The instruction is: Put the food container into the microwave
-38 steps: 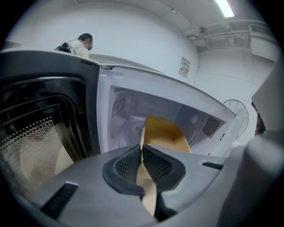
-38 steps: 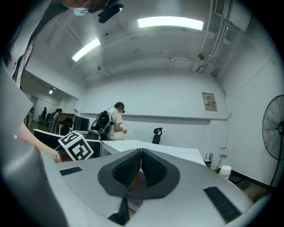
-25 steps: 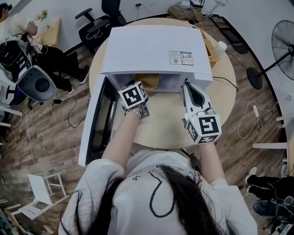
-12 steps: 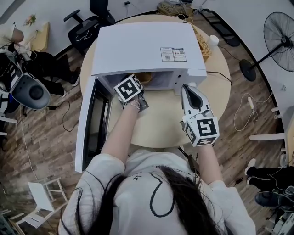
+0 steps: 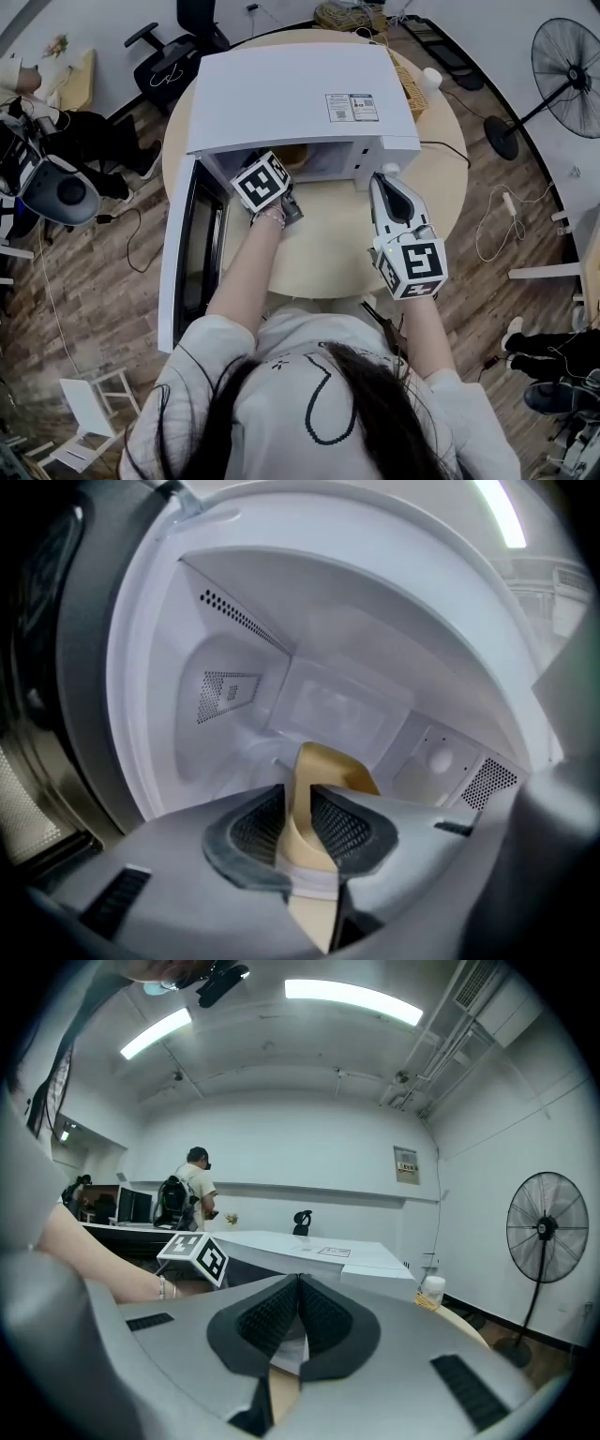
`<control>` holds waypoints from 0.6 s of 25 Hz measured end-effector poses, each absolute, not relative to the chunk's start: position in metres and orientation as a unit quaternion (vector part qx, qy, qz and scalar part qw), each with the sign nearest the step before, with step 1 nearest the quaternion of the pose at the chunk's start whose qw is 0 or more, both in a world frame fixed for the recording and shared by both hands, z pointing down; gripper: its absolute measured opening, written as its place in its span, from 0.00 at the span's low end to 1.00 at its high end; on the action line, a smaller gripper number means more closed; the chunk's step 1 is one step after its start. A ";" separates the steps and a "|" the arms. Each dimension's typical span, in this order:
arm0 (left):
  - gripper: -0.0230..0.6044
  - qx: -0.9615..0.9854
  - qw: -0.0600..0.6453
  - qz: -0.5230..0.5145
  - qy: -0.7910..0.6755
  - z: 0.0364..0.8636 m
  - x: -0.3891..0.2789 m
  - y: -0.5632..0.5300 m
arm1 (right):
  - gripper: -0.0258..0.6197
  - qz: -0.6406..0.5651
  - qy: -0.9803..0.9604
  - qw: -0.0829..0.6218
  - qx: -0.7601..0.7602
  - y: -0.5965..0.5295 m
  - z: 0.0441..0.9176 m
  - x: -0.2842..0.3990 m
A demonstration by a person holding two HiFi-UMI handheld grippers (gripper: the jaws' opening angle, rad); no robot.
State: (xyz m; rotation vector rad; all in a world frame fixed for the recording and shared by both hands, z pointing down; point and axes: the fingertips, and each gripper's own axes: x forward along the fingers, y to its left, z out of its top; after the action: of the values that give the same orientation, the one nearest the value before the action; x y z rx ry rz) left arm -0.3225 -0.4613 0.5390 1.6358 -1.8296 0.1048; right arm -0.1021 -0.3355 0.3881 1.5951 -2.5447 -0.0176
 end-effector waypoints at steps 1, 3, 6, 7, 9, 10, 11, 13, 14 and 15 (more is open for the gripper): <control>0.18 0.633 0.333 0.039 -0.698 0.537 -0.321 -0.461 | 0.09 -0.006 -0.844 0.068 0.531 -0.334 0.387 -0.102; 0.21 0.643 0.326 0.035 -0.692 0.532 -0.317 -0.459 | 0.08 -0.007 -0.843 0.065 0.534 -0.331 0.384 -0.103; 0.23 0.656 0.312 0.032 -0.686 0.526 -0.311 -0.453 | 0.08 -0.010 -0.844 0.062 0.533 -0.324 0.381 -0.103; 0.24 0.659 0.307 0.032 -0.685 0.523 -0.310 -0.450 | 0.08 -0.011 -0.845 0.062 0.531 -0.322 0.381 -0.105; 0.24 0.663 0.293 0.032 -0.688 0.517 -0.311 -0.443 | 0.08 -0.014 -0.849 0.062 0.525 -0.318 0.380 -0.107; 0.24 0.663 0.285 0.031 -0.691 0.513 -0.313 -0.440 | 0.08 -0.015 -0.851 0.063 0.521 -0.316 0.379 -0.109; 0.24 0.663 0.279 0.029 -0.694 0.509 -0.314 -0.435 | 0.08 -0.015 -0.853 0.062 0.517 -0.314 0.377 -0.110; 0.24 0.663 0.267 0.028 -0.699 0.499 -0.317 -0.425 | 0.08 -0.015 -0.858 0.063 0.510 -0.309 0.373 -0.112; 0.24 0.664 0.259 0.029 -0.701 0.494 -0.318 -0.419 | 0.08 -0.015 -0.860 0.064 0.506 -0.306 0.371 -0.112; 0.24 0.666 0.252 0.030 -0.702 0.488 -0.319 -0.413 | 0.08 -0.017 -0.862 0.067 0.502 -0.303 0.370 -0.112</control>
State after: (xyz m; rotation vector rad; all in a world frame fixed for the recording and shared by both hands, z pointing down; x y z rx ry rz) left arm -0.3188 -0.4134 0.4885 1.8118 -1.9090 0.0806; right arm -0.1124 -0.3027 0.3695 1.5141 -2.5986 -0.0504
